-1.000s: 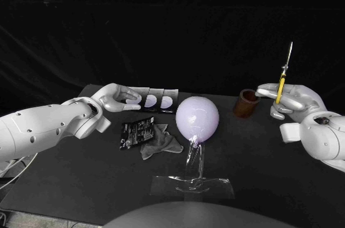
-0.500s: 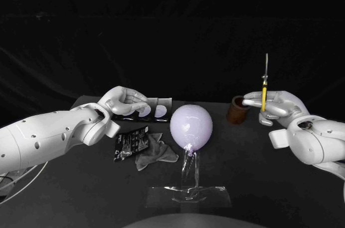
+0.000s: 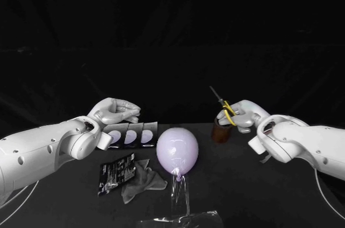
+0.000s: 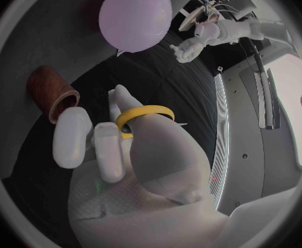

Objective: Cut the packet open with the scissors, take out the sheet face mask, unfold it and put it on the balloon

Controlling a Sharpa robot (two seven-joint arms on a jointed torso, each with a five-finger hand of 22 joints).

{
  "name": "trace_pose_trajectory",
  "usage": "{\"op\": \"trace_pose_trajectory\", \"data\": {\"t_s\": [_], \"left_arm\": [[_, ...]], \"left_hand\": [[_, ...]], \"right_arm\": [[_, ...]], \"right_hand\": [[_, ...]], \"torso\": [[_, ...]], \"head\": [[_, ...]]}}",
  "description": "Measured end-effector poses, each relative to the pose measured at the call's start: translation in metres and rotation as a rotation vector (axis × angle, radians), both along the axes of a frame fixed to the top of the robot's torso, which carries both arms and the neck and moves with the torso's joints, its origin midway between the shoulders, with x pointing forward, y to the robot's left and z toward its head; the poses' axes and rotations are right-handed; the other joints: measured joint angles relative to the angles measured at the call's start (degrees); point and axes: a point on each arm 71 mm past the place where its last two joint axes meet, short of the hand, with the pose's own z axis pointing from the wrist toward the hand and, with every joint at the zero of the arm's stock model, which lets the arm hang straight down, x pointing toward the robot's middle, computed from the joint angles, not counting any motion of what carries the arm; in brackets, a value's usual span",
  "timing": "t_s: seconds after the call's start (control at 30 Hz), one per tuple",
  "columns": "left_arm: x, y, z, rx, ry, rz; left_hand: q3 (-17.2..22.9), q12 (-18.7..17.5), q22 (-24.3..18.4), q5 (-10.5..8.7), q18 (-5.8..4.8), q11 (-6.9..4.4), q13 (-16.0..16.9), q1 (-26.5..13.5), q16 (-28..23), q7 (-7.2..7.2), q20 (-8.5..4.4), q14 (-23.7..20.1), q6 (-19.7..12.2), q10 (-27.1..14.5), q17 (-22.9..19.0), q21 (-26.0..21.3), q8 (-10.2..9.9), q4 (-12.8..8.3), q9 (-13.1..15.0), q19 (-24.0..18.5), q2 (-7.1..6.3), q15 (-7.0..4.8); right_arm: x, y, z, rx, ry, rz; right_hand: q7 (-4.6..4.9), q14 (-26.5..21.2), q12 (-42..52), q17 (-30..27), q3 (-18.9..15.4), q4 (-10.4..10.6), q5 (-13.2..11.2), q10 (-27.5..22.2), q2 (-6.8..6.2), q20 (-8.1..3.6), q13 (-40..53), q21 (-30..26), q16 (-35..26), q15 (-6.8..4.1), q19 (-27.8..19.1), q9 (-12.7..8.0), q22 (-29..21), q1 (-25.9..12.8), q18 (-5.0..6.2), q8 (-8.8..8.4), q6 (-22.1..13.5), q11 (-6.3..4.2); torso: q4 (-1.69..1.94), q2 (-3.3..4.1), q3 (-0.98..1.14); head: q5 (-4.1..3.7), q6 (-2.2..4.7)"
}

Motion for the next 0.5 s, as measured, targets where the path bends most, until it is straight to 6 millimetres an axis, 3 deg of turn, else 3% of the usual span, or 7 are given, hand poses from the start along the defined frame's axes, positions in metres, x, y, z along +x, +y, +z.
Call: {"op": "trace_pose_trajectory", "data": {"t_s": [0.07,0.13,0.27,0.5], "left_arm": [[0.010,0.000,0.008,-0.010,-0.003,0.001],[0.018,0.000,0.015,-0.017,-0.005,0.005],[0.034,0.001,0.023,-0.026,-0.004,0.017],[0.057,0.000,0.040,-0.033,-0.018,0.030]], "left_hand": [[0.97,-0.74,-0.60,0.00,-0.01,-0.16,-0.02,-0.53,-0.15,-0.16,0.63,0.78,0.46,1.03,0.14,-0.86,-0.44,0.00,-0.22,-1.52,-0.08,-0.20],[1.83,-1.28,-1.02,0.00,0.00,-0.37,-0.04,-0.53,-0.15,-0.02,1.03,1.39,0.61,1.41,0.24,-1.59,-0.44,0.06,-0.32,-2.46,-0.08,-0.39],[2.70,-1.76,-1.21,0.00,-0.02,-0.28,-0.04,-0.70,-0.75,-0.21,1.12,1.40,0.81,1.71,0.24,-1.60,-0.80,0.00,-0.43,-2.55,-0.25,-0.39],[3.19,-3.47,-1.64,0.00,-0.05,0.16,-0.12,-2.89,-2.13,0.02,1.35,0.95,0.57,1.68,0.12,-1.89,-1.90,0.02,-0.89,-2.32,-1.07,0.07]], "right_arm": [[0.015,0.007,0.007,-0.078,-0.026,0.017],[0.027,0.014,0.014,-0.141,-0.049,0.032],[0.050,0.031,0.024,-0.274,-0.089,0.059],[0.077,0.063,0.038,-0.495,-0.146,0.104]], "right_hand": [[0.03,-0.08,-0.20,0.00,4.42,0.18,-0.51,0.00,-1.67,-0.17,0.20,0.05,0.00,-0.09,0.24,0.00,0.01,-1.67,-0.01,0.00,0.35,0.00],[0.00,-0.17,-0.15,0.00,10.73,0.29,-0.98,0.00,-4.20,0.09,0.48,0.51,0.00,-0.19,0.51,0.05,0.02,-4.20,-0.01,0.00,1.01,0.00],[-0.15,-0.23,0.32,0.00,21.33,0.58,-1.01,0.00,-8.29,-0.22,1.28,0.77,-0.01,-0.37,0.83,0.92,0.03,-8.58,-0.01,0.05,1.40,0.00],[-0.15,-0.21,0.76,0.03,30.98,1.49,-1.01,0.12,-11.96,-0.31,2.15,1.31,0.15,-0.39,1.33,2.74,0.03,-12.78,-0.02,1.07,1.58,-0.11]], "torso": [[-0.01,-0.03,0.01],[-0.01,-0.05,0.02],[-0.01,-0.09,0.02],[0.00,-0.04,-0.03]], "head": [[-0.59,1.02],[-1.04,1.90],[-1.80,3.23],[-2.74,4.24]]}}
